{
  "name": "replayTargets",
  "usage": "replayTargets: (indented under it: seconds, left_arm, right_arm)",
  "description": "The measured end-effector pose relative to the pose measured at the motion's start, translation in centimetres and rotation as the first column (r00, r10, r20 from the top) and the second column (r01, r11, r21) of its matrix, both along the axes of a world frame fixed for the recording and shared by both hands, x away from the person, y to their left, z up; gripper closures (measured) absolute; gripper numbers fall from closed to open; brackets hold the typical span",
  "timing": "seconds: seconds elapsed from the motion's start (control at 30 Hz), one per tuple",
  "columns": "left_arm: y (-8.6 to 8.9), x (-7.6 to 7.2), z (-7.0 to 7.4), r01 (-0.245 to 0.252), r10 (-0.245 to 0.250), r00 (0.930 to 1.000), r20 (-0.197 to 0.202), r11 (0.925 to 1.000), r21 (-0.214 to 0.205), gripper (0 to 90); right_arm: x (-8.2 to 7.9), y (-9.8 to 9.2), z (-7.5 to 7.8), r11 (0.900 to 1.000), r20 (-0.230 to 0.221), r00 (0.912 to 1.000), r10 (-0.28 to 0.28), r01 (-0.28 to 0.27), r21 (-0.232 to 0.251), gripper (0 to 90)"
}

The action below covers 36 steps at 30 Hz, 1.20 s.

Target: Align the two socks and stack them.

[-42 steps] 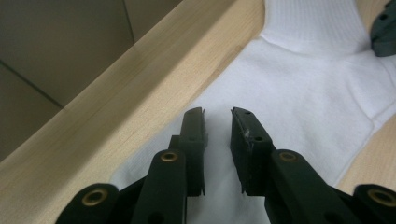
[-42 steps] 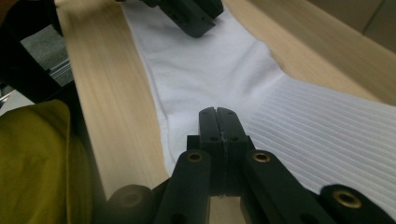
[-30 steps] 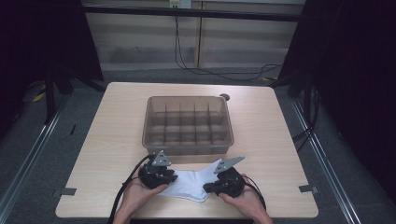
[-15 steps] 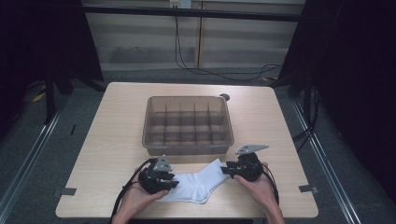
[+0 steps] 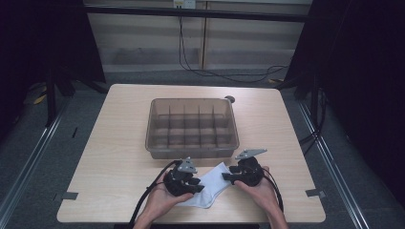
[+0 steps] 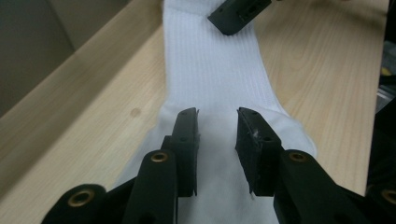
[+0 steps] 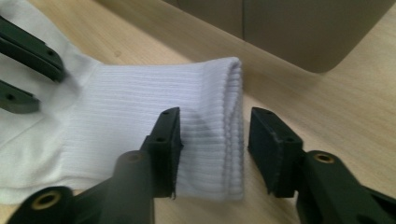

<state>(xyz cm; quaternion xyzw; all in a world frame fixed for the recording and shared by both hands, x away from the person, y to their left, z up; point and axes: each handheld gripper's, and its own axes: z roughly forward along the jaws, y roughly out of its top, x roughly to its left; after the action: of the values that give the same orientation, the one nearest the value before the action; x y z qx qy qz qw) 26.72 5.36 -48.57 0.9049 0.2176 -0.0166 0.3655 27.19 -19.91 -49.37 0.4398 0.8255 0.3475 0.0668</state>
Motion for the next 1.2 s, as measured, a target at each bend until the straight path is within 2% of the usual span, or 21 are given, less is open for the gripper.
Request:
replayTargets:
  seconds: [0.03,0.1,0.13,0.23,0.33,0.57,0.63,0.7,0.87,0.97,1.07,1.17,1.2]
  left_arm:
    - [-0.3,0.0,-0.2,0.004,-0.004,1.0,-0.004,0.9998,0.018,69.1]
    - [-0.4,0.0,-0.4,0.003,-0.003,0.9999,-0.013,0.9998,0.018,70.7]
    - [-0.4,0.0,-0.5,0.012,-0.012,0.9996,-0.025,0.9999,-0.004,71.2]
    - [-0.2,0.0,-0.6,0.017,-0.017,0.9997,-0.016,0.9999,-0.002,72.7]
    - [-0.3,-0.2,-0.6,0.007,-0.007,1.0,-0.002,1.0,0.007,73.8]
    - [-0.4,-0.3,-0.5,-0.016,0.016,0.9999,0.005,0.9996,0.023,77.9]
    - [-0.5,-0.4,-0.4,-0.017,0.017,0.9998,0.009,0.9994,0.03,78.9]
    - [-0.6,-0.3,-0.4,-0.022,0.022,0.9997,0.011,0.9991,0.036,80.4]
    - [-0.7,-0.3,-0.4,-0.02,0.019,0.9995,0.026,0.9988,0.045,80.7]
    - [-1.1,-0.3,-0.8,-0.062,0.062,0.9978,0.024,0.9981,0.002,81.3]
    - [-1.7,-0.4,-0.8,-0.073,0.073,0.9965,0.039,0.9973,0.0,82.7]
    - [-2.2,-0.1,-1.0,-0.082,0.082,0.9964,0.023,0.9964,-0.021,82.8]
    - [-2.4,0.1,-1.2,-0.087,0.088,0.996,0.017,0.995,-0.049,82.9]
  right_arm:
    - [0.0,0.0,0.0,1.0,0.001,1.0,0.002,-0.002,0.0,59.2]
    - [0.0,0.0,0.0,1.0,0.004,1.0,0.005,-0.005,-0.007,65.6]
    - [0.0,0.0,0.0,1.0,0.002,1.0,0.002,-0.002,-0.001,67.1]
    - [0.0,0.1,-0.1,0.9999,-0.009,0.9999,0.01,-0.009,0.014,75.0]
    - [0.1,0.3,-0.1,0.999,-0.031,0.9993,0.021,-0.019,0.041,77.9]
    - [0.0,0.1,0.6,0.997,-0.018,0.9997,0.015,-0.014,0.076,79.5]
    - [-0.1,-0.2,1.1,0.9955,-0.005,0.9999,0.012,-0.011,0.095,79.6]
    - [-0.1,-0.3,1.6,0.9956,0.005,0.9999,0.014,-0.014,0.093,79.6]
    - [0.0,0.3,3.5,0.9928,0.037,0.9986,0.038,-0.042,0.112,79.9]
    - [0.0,0.6,4.5,0.9885,0.055,0.9965,0.062,-0.069,0.135,80.2]
    - [-0.1,0.8,5.4,0.9857,0.073,0.9945,0.076,-0.086,0.145,80.2]
    - [-0.4,1.0,6.1,0.9859,0.098,0.9916,0.085,-0.098,0.136,80.3]
    - [-0.5,1.0,6.2,0.9852,0.107,0.9902,0.09,-0.104,0.136,80.4]
